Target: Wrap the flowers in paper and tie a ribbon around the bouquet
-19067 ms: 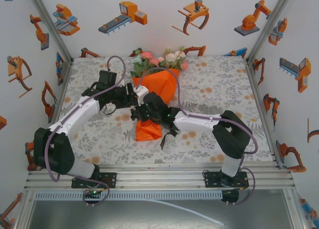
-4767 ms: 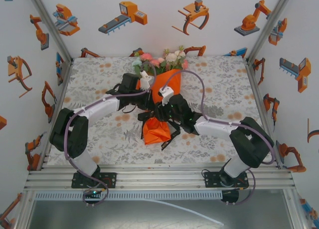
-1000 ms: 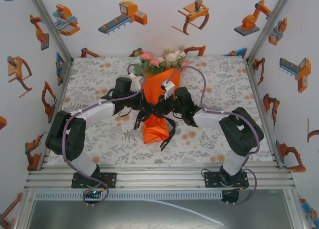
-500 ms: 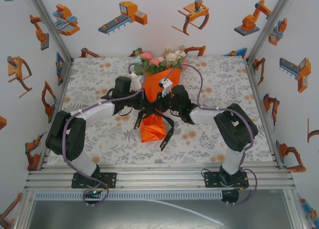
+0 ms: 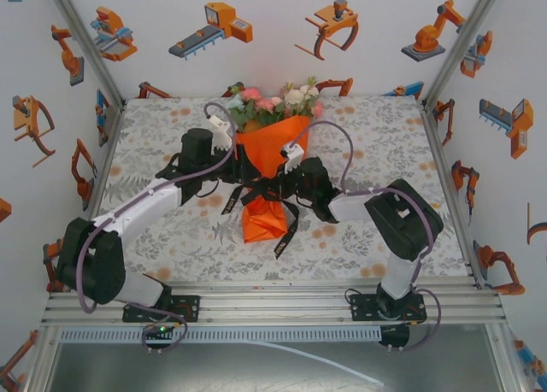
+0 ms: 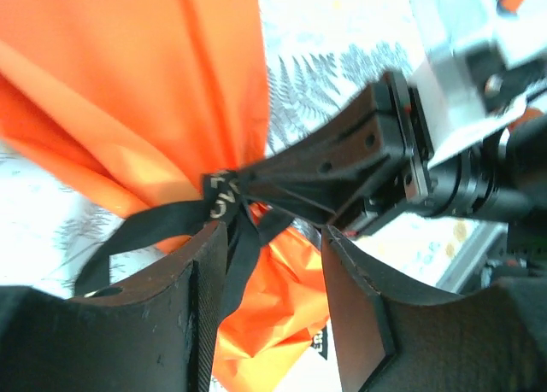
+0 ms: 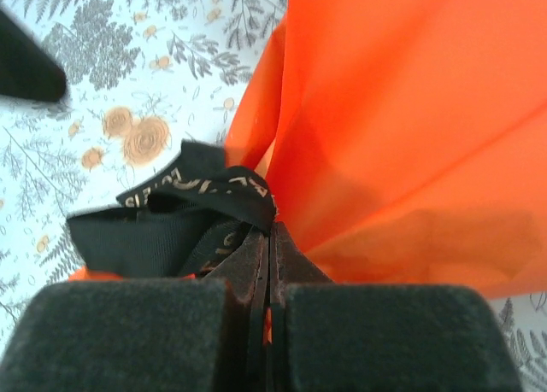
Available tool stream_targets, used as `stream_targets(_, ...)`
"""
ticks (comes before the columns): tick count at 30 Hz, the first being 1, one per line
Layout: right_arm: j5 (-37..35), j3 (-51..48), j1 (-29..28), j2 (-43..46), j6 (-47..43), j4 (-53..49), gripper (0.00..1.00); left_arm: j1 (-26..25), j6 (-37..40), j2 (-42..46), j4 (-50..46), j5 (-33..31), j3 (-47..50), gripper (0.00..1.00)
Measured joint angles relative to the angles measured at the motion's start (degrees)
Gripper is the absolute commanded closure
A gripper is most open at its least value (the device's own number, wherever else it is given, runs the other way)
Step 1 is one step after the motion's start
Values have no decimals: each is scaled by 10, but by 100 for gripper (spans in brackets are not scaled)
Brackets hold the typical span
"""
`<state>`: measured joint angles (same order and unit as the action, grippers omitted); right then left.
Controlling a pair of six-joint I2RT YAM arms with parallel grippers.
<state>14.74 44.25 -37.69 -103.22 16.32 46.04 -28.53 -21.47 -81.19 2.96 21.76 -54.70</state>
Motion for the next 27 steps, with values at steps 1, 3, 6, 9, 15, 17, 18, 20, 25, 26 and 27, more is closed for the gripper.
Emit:
stream_targets(1, 1, -13, -1, 2, -1, 14, 100, 5, -1, 2, -4, -13, -3, 56)
stream_targets(3, 5, -31, -2, 3, -4, 39, 100, 13, -2, -10, -20, -32, -16, 62)
stream_targets(6, 10, -42, -3, 3, -8, 63, 100, 23, -1, -66, -56, -38, -61, 69)
stream_targets(9, 13, -43, -3, 7, -14, 75, 100, 23, -3, -132, -76, -21, -104, 71)
stream_targets(15, 16, -43, -3, 23, -26, 88, 100, 15, -8, -189, -77, 34, -116, 76)
stream_targets(17, 15, -43, -3, 24, -29, 89, 100, 12, -8, -205, -77, 54, -129, 77)
stream_targets(18, 15, -43, -3, 24, -30, 89, 100, 12, -7, -209, -76, 63, -133, 77)
stream_targets(20, 15, -43, -3, 24, -31, 89, 100, 12, -8, -212, -73, 84, -135, 77)
stream_targets(25, 15, -43, -3, 24, -35, 86, 100, 12, -21, -207, -49, 115, -121, 76)
stream_targets(26, 15, -43, -3, 24, -35, 84, 100, 12, -26, -203, -46, 121, -115, 76)
stream_targets(27, 14, -43, -3, 24, -36, 82, 100, 13, -30, -200, -43, 127, -109, 76)
